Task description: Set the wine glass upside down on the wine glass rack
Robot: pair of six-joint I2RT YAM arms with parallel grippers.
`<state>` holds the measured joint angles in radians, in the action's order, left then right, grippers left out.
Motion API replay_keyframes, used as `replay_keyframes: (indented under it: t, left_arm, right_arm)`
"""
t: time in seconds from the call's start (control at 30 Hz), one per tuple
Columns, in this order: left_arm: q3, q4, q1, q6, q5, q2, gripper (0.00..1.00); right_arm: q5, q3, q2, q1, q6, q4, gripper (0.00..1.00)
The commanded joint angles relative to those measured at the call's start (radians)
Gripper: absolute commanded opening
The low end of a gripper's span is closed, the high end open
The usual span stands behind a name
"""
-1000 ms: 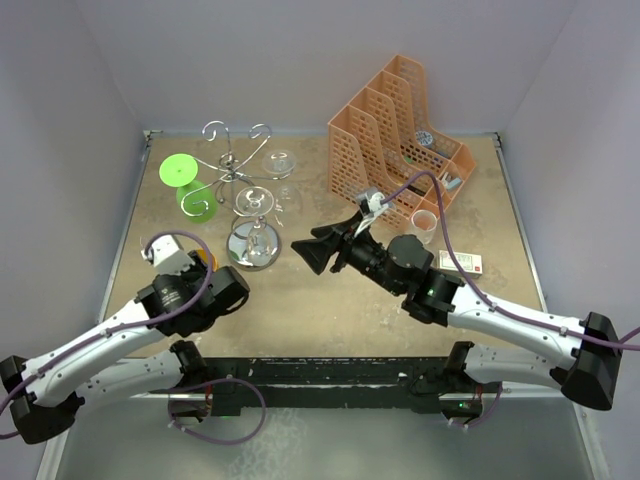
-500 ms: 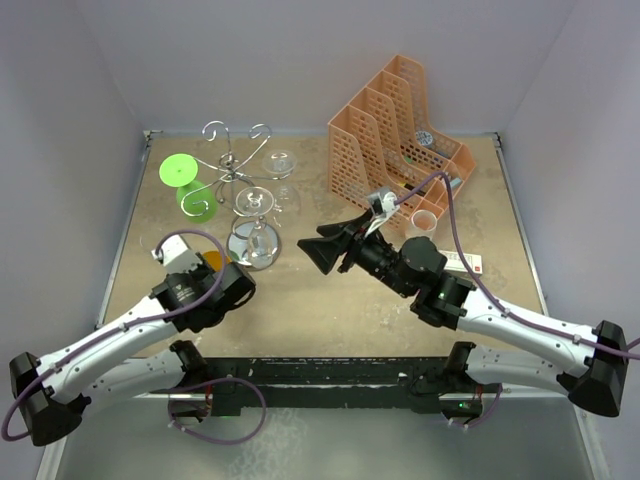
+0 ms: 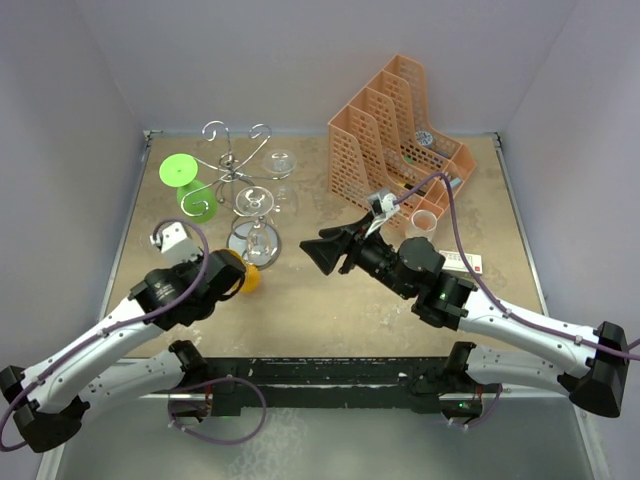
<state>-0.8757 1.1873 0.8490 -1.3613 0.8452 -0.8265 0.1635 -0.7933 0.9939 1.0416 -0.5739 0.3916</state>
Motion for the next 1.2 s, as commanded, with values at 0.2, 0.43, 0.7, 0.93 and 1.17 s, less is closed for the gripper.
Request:
replay_keyframes:
  t: [0.2,0.43,0.7,0.93,1.17]
  left_arm:
    - [-0.274,0.065,-0.005,0.392,-0.356,0.051,0.0]
    - [-0.449,0.033,-0.005,0.568,-0.483,0.091,0.0]
    - [-0.559,-0.276,-0.005,0.704,-0.687,0.053,0.0]
    - [-0.698,-0.467,-0.005,0.771,-0.748,-0.042,0.0]
    - [-0.632,-0.73,-0.005,0.786,-0.585,-0.038,0.0]
  right_arm:
    - [0.161,-0.043,-0.011,0.004,-0.176,-0.04,0.63]
    - [0.189,-0.06,-0.042,0.004,-0.209,-0.045,0.63]
    - [0.191,-0.103,-0.114,0.003,-0.211,-0.04,0.66]
    - [0.196,-0.174,-0.194,0.003,-0.175,0.009,0.72]
    - [0.241,-0.148,-0.279,0.003,-0.161,0.134,0.73]
